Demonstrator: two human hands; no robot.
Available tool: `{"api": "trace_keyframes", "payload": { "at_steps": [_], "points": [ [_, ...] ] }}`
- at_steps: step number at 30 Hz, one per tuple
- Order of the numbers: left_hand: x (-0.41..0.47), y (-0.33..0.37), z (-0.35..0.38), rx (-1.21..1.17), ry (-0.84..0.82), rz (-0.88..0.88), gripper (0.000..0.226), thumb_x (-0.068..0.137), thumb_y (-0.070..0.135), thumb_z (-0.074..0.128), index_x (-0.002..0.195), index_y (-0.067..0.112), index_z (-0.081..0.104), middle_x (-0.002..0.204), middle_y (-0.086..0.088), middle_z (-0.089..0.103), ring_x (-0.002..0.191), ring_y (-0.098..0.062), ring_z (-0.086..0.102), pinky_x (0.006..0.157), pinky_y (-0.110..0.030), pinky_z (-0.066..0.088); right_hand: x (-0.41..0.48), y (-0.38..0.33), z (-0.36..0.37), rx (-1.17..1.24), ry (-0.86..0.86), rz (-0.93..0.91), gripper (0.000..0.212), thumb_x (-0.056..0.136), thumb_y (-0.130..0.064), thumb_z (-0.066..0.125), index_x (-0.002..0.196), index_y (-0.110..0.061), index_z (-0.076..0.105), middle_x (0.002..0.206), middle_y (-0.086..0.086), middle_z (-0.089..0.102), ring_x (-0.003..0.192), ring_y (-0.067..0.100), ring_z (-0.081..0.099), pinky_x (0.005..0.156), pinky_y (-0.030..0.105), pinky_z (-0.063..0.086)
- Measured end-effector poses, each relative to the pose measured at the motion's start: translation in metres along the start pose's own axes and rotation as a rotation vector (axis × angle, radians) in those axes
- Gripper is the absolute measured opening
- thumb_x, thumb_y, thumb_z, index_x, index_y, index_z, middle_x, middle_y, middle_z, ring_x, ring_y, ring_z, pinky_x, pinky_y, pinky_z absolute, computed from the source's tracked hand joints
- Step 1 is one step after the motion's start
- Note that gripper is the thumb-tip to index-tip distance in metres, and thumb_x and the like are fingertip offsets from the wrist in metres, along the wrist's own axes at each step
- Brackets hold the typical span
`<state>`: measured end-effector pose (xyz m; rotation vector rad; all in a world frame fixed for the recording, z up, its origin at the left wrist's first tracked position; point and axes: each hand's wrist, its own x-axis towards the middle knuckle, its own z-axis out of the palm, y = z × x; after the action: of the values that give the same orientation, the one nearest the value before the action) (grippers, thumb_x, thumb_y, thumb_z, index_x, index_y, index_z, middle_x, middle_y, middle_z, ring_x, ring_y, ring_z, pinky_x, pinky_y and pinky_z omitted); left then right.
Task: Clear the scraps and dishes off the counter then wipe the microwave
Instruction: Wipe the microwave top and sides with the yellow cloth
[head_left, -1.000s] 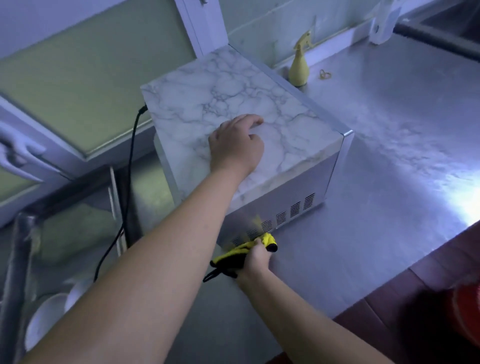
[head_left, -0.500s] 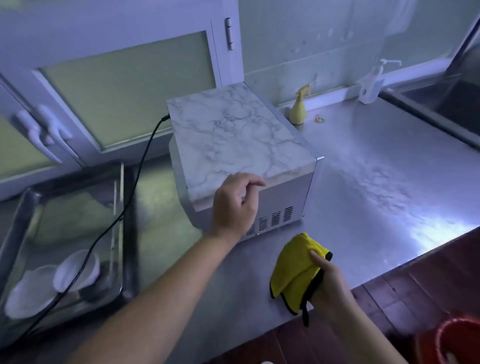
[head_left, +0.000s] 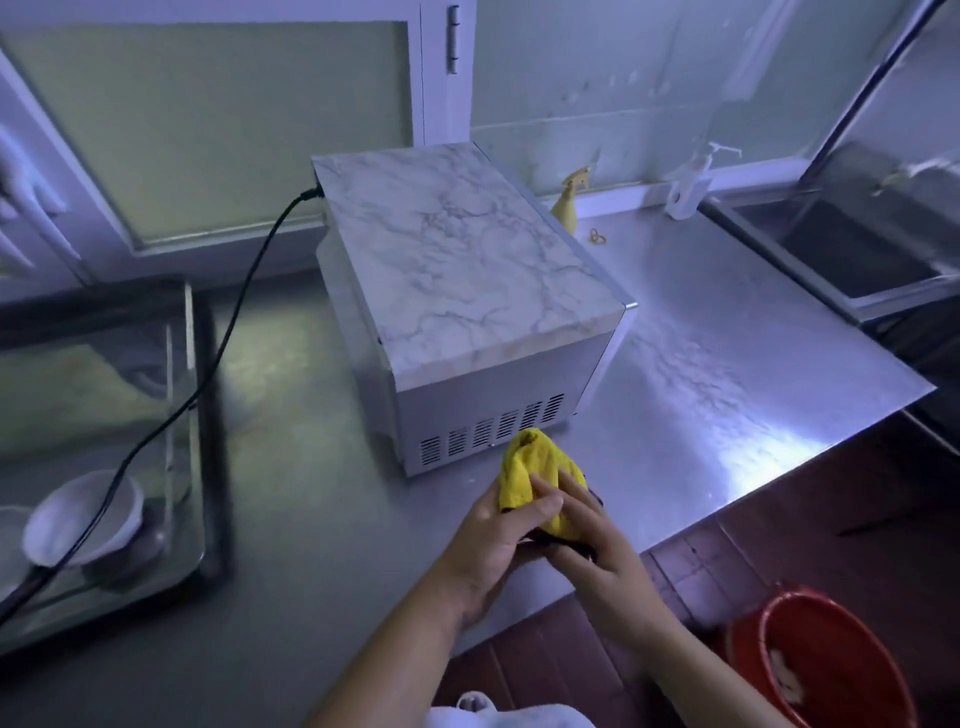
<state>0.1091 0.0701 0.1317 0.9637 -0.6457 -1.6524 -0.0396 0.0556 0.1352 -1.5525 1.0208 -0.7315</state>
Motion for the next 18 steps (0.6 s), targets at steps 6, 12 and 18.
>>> {"api": "trace_keyframes", "payload": {
  "at_steps": [6,12,18],
  "points": [
    [-0.006,-0.015,-0.025,0.05,-0.023,-0.103,0.031,0.084,0.025,0.07,0.114,0.02,0.072,0.11,-0.016,0.073,0.1,-0.029,0.071,0.079,-0.037,0.057,0.001,0.001,-0.026,-0.094,0.342,0.211,0.037,0.088,-0.014,0.074,0.112,-0.042,0.07,0.128,-0.02,0.061,0.127,0.008,0.052,0.106,0.041,0.041],
    [0.01,0.003,-0.016,-0.007,-0.116,-0.134,0.042,0.09,0.037,0.069,0.124,0.012,0.068,0.125,-0.017,0.067,0.116,-0.032,0.065,0.096,-0.041,0.054,0.004,0.008,-0.074,0.162,-0.226,0.356,0.06,0.075,-0.041,0.084,0.129,-0.021,0.065,0.131,0.01,0.067,0.125,0.028,0.06,0.108,0.046,0.043],
    [0.048,0.01,-0.014,0.042,-0.026,-0.136,0.027,0.091,0.03,0.068,0.115,0.02,0.073,0.12,-0.015,0.071,0.114,-0.033,0.066,0.096,-0.047,0.055,0.024,0.034,-0.093,0.405,-0.043,0.445,0.038,0.074,-0.013,0.082,0.11,-0.004,0.073,0.106,0.018,0.073,0.094,0.029,0.072,0.075,0.034,0.059]
  ]
}}
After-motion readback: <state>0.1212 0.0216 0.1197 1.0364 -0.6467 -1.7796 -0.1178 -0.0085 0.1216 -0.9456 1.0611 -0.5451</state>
